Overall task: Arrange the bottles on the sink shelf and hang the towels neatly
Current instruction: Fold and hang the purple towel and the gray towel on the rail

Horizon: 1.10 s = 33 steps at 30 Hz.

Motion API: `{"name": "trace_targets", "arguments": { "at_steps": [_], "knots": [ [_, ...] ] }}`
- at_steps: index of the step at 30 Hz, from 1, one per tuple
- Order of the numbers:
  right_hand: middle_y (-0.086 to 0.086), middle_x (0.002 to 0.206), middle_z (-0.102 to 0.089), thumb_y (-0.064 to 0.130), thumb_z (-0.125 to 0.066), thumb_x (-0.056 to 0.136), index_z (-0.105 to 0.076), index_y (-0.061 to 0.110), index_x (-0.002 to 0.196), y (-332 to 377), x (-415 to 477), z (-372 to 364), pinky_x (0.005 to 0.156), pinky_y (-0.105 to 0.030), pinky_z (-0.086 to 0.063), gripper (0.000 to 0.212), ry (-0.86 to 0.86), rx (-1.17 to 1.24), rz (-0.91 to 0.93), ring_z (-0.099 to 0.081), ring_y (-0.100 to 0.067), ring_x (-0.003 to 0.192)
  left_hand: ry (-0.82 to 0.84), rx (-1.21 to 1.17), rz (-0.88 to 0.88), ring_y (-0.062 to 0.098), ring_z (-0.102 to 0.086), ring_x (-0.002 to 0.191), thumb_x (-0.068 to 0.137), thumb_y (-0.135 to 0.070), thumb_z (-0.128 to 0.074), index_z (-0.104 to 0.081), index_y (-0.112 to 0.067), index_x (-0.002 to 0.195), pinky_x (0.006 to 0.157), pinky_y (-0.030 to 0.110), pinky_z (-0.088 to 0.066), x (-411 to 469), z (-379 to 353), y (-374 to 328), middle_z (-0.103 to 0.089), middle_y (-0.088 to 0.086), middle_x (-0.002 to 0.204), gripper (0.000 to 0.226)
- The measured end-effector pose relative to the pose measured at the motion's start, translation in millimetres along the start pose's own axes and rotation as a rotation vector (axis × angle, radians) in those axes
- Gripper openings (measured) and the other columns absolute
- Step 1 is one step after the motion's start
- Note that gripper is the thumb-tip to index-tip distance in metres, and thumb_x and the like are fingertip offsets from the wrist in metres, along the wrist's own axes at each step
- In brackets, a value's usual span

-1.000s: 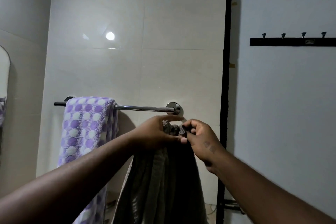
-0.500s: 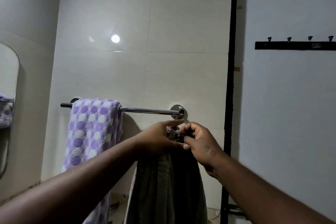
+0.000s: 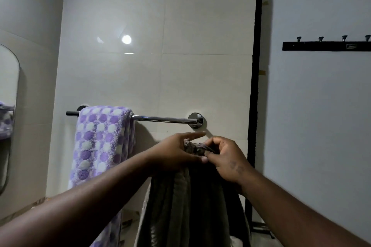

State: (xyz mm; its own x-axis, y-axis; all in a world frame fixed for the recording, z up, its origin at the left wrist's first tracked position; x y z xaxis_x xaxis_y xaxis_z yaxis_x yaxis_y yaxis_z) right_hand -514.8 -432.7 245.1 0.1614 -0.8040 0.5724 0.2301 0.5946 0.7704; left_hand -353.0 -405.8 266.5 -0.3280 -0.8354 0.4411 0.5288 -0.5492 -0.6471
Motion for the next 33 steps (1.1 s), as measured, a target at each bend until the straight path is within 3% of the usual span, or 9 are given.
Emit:
{"name": "trace_targets", "arguments": {
  "at_steps": [4,9,12,15,18,21,23,30,33],
  "knots": [
    [-0.012,0.092,-0.075,0.004,-0.075,0.086,-0.070,0.008,0.099,3,0,0,0.080,-0.037,-0.060,0.014,0.042,0.196,-0.086,-0.073,-0.022,0.084,-0.154,0.065,-0.064,0.012,-0.068,0.074,0.084,-0.029,-0.084,-0.076,-0.015,0.090,0.076,0.035,-0.056,9,5,-3,-0.077,0.002,0.080,0.017],
    [-0.012,0.084,-0.076,0.015,-0.078,0.086,-0.069,0.007,0.094,-26,-19,21,0.080,-0.044,-0.061,0.014,0.184,-0.057,-0.189,-0.074,-0.024,0.075,-0.401,0.215,0.035,0.012,-0.056,0.059,0.085,-0.034,-0.077,-0.062,-0.022,0.063,0.063,0.032,-0.044,7,34,12,-0.062,-0.011,0.056,0.029],
    [-0.005,0.089,-0.079,0.020,-0.075,0.089,-0.074,0.015,0.089,-32,-22,33,0.090,-0.045,-0.058,0.005,0.022,-0.206,-0.151,-0.075,-0.024,0.088,-0.462,0.259,0.106,0.014,-0.061,0.063,0.085,-0.036,-0.078,-0.066,-0.021,0.067,0.067,0.033,-0.051,4,45,20,-0.067,-0.009,0.060,0.027],
    [0.003,0.087,-0.079,0.021,-0.071,0.091,-0.077,0.019,0.089,-12,-16,31,0.086,-0.035,-0.056,0.007,-0.115,-0.295,-0.029,-0.074,-0.016,0.088,-0.201,0.121,0.081,0.011,-0.072,0.076,0.079,-0.040,-0.086,-0.075,-0.018,0.087,0.080,0.033,-0.058,6,24,17,-0.078,-0.008,0.080,0.025],
    [0.005,0.086,-0.079,0.015,-0.071,0.088,-0.077,0.022,0.088,6,-8,9,0.084,-0.035,-0.059,0.009,-0.030,-0.248,-0.013,-0.074,-0.013,0.087,0.004,0.034,0.008,0.007,-0.075,0.101,0.079,-0.036,-0.087,-0.072,-0.025,0.122,0.098,0.029,-0.058,8,-10,2,-0.080,-0.006,0.107,0.046],
    [-0.005,0.081,-0.077,0.012,-0.076,0.086,-0.076,0.013,0.087,6,-4,7,0.078,-0.039,-0.059,0.002,-0.021,-0.073,-0.075,-0.072,-0.017,0.076,-0.093,0.082,-0.019,0.008,-0.068,0.075,0.085,-0.032,-0.083,-0.076,-0.012,0.095,0.076,0.028,-0.054,13,-3,-1,-0.075,-0.007,0.083,0.023],
    [-0.003,0.068,-0.068,0.017,-0.080,0.083,-0.070,0.011,0.087,2,-6,14,0.067,-0.034,-0.051,0.012,0.001,-0.079,-0.060,-0.061,-0.014,0.063,-0.186,0.139,0.020,0.009,-0.054,0.062,0.086,-0.028,-0.081,-0.070,-0.004,0.080,0.064,0.029,-0.044,12,10,5,-0.064,-0.004,0.067,0.027],
    [0.003,0.088,-0.076,0.032,-0.079,0.081,-0.073,0.021,0.090,-10,-22,44,0.084,-0.036,-0.058,0.015,0.085,-0.667,-0.112,-0.072,-0.014,0.086,-0.368,0.196,0.123,0.017,-0.057,0.065,0.087,-0.026,-0.074,-0.068,-0.002,0.078,0.072,0.041,-0.056,2,33,22,-0.073,0.015,0.074,0.026],
    [0.004,0.085,-0.079,0.033,-0.076,0.086,-0.077,0.021,0.089,-10,-30,56,0.082,-0.033,-0.057,0.012,0.036,-0.565,-0.077,-0.074,-0.012,0.084,-0.410,0.185,0.162,0.018,-0.057,0.064,0.086,-0.025,-0.073,-0.068,0.001,0.080,0.072,0.045,-0.058,1,41,31,-0.075,0.021,0.079,0.027]
  ]
}}
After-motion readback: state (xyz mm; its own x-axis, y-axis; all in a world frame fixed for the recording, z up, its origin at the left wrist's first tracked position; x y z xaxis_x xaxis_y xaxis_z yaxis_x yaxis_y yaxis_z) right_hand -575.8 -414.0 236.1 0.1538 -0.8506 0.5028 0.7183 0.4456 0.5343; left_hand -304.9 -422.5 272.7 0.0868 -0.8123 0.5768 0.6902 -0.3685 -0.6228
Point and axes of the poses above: each hand's wrist, its own x-axis towards the middle knuckle, its own z-axis out of the back of the hand, y = z × x, the point moved 5 cm from there along x, towards the middle knuckle
